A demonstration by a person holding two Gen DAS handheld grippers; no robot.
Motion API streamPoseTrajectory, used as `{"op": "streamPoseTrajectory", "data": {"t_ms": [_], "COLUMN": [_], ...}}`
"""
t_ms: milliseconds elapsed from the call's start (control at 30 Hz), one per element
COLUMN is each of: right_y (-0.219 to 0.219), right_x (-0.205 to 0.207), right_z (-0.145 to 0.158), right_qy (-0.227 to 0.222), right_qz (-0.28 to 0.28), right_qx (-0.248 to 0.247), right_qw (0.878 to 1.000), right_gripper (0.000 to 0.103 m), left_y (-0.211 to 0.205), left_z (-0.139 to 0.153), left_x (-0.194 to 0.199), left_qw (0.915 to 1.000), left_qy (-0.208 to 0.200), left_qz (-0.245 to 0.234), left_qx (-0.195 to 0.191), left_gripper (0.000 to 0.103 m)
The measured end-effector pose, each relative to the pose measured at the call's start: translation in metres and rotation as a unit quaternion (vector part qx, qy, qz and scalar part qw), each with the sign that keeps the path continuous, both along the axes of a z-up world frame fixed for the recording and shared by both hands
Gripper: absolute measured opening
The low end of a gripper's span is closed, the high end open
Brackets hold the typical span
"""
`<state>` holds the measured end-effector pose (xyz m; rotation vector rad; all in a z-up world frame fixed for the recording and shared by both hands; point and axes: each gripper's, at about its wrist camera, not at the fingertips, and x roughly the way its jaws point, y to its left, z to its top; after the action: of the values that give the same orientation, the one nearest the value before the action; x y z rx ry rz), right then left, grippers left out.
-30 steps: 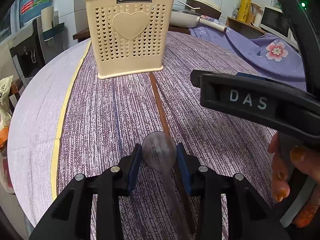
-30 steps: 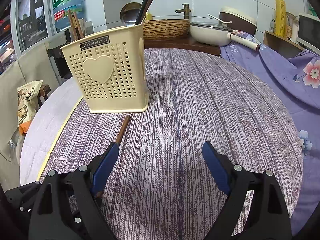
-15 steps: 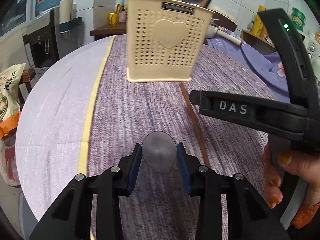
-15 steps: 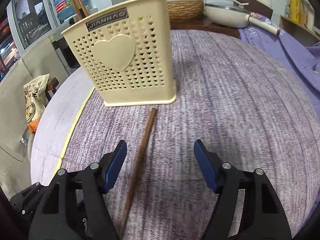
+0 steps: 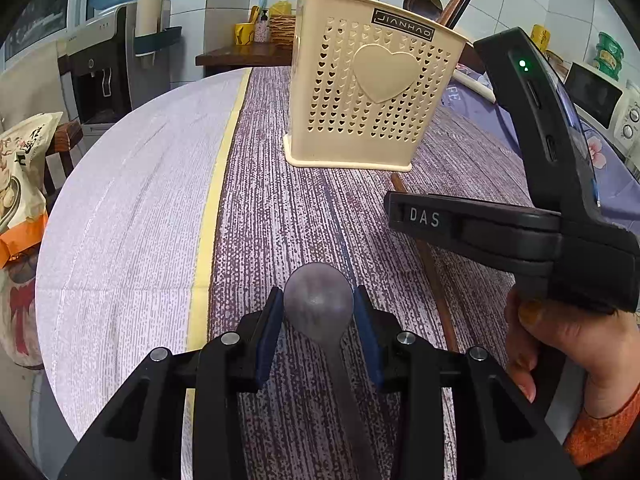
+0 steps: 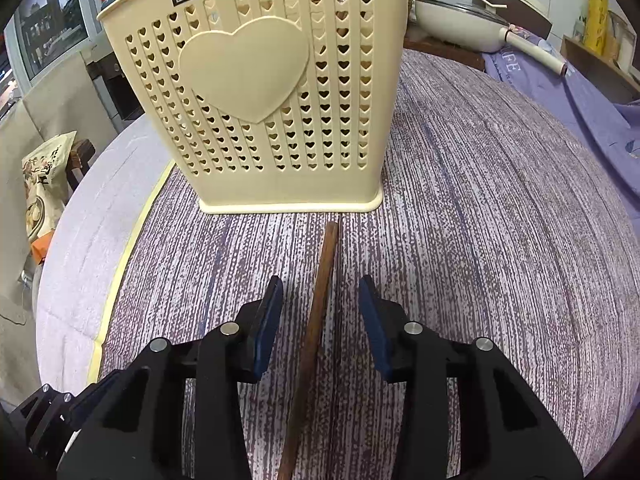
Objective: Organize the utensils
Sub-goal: 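Close the left tool on the metal spoon while the right tool closes on a wooden chopstick, then lift the spoon and chopstick with both tools up over the holder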
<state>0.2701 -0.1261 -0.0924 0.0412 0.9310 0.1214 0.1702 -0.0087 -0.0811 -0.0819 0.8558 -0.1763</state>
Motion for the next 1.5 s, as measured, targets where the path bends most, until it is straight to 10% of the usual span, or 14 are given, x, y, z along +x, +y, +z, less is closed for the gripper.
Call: {"op": "streamPoseTrajectory", "data": {"t_ms": [400,767,1500], "right_y": [-0.007,-0.016,-0.055], "right_x": [0.002,-0.003,-0.089], "right_z": [-0.001,0.007,0.132], "right_qy": [-0.007,-0.015,-0.168], "right_qz": [-0.014,-0.011,0.047], "right_qx": [-0.002,0.041,0.115], "right_qw": [1.0,0.999,0.978], "right_gripper": [0.011,0.009,0.009], "left_y": [0.001,0.001,-0.002], "left_z": [0.0,0.011,0.086], "left_x": [0.003,0.0,-0.009], "left_qw": [1.0,0.9998,0.9934], "left_qy": [0.001,-0.018,-0.111], "left_qz": [-0.002,-0.004,-0.02], "left_qx": [-0.002,-0.007,-0.018], "left_gripper": [0.036,0.036,0.036]}}
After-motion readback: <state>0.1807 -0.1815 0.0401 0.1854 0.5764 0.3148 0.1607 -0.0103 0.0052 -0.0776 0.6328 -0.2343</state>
